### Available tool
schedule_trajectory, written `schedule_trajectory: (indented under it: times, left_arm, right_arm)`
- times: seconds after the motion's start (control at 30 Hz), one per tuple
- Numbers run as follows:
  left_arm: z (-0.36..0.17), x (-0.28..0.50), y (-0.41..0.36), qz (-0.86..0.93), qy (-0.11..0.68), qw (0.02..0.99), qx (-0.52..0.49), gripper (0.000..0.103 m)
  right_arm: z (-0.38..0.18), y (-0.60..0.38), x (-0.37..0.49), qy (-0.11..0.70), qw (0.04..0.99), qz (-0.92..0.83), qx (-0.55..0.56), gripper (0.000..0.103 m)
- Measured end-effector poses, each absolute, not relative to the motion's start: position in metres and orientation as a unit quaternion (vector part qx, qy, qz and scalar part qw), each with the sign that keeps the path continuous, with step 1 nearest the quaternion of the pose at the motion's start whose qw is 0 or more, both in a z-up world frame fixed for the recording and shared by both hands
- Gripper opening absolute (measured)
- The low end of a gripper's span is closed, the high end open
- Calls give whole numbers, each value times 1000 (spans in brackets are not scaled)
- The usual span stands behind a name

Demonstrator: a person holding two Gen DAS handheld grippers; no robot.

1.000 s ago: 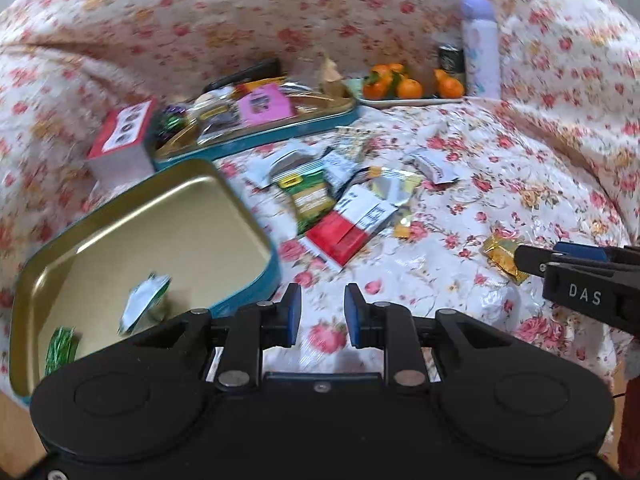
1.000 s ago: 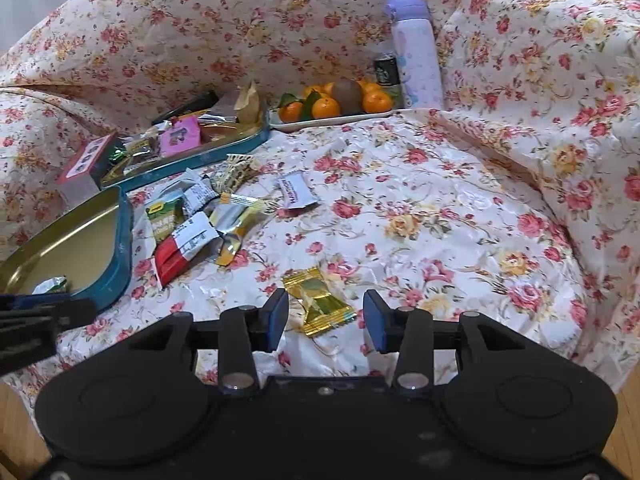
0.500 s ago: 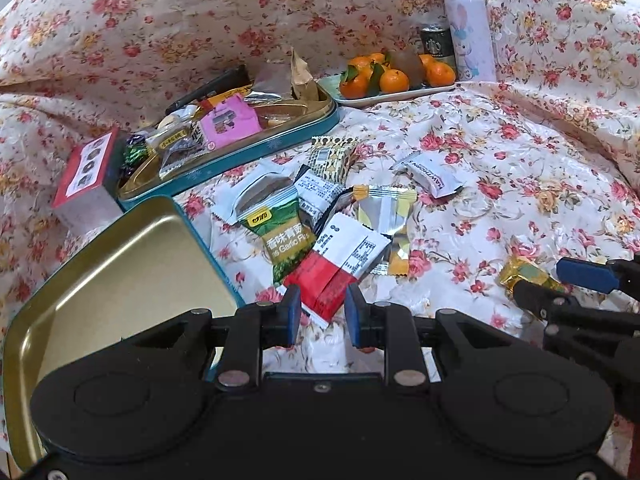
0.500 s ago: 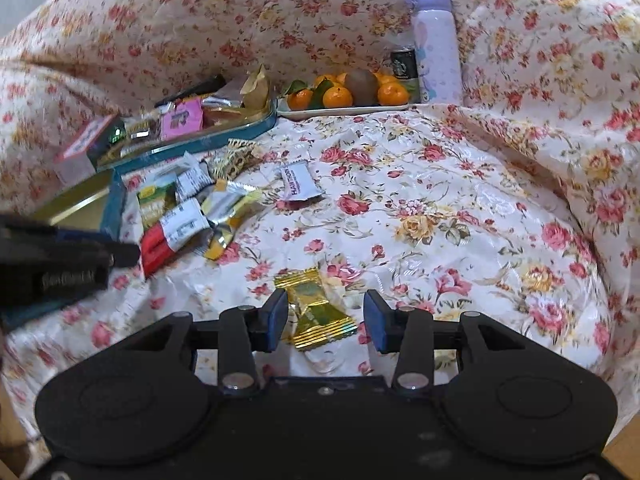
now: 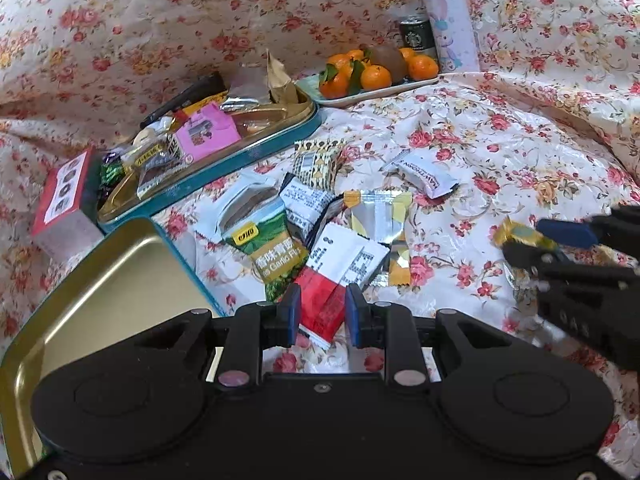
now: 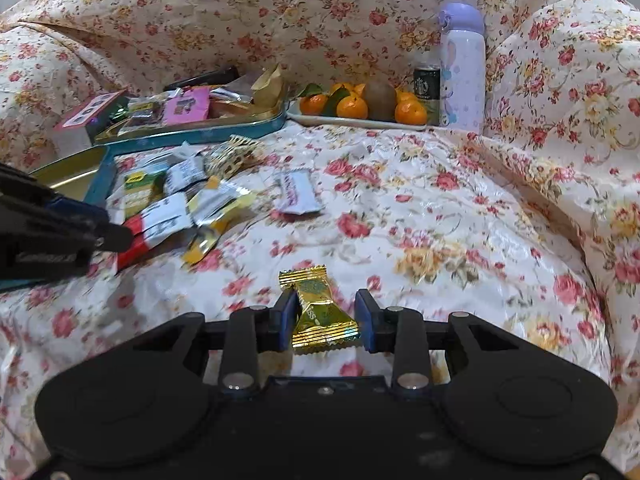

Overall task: Organize snacks
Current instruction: 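Grasp the gold wrapped candy with the right gripper while the left gripper reaches the red-white packet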

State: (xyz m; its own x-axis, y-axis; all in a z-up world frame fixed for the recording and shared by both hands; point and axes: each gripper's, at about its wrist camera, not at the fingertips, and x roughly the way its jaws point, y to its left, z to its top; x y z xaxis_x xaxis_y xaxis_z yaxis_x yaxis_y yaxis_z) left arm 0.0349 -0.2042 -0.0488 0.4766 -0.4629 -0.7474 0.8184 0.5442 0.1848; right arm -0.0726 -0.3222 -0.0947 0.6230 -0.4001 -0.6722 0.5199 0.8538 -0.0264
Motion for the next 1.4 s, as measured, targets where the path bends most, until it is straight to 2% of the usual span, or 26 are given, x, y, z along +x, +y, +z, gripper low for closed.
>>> schedule_trajectory:
  times: [0.47, 0.53, 0.67, 0.77, 1.07, 1.4]
  left_arm:
    - [-56, 43, -213, -426, 314, 789, 311, 36]
    - [-55, 45, -215, -430, 314, 785, 317, 39]
    - [-51, 49, -216, -429, 305, 786, 326, 40]
    - [-49, 54, -216, -433, 304, 783, 327, 46]
    - [-64, 50, -227, -468, 306, 735, 384, 51]
    - [-61, 52, -227, -459, 316, 744, 367, 52]
  right_arm:
    - [-101, -346, -52, 319, 904, -271, 89, 35]
    - [-102, -347, -52, 321, 904, -267, 92, 36]
    - [-102, -347, -51, 324, 904, -261, 94, 38]
    - [-104, -346, -50, 322, 907, -259, 87, 39]
    - [-105, -346, -51, 316, 910, -254, 87, 40]
    - [-111, -344, -58, 290, 921, -247, 76, 42]
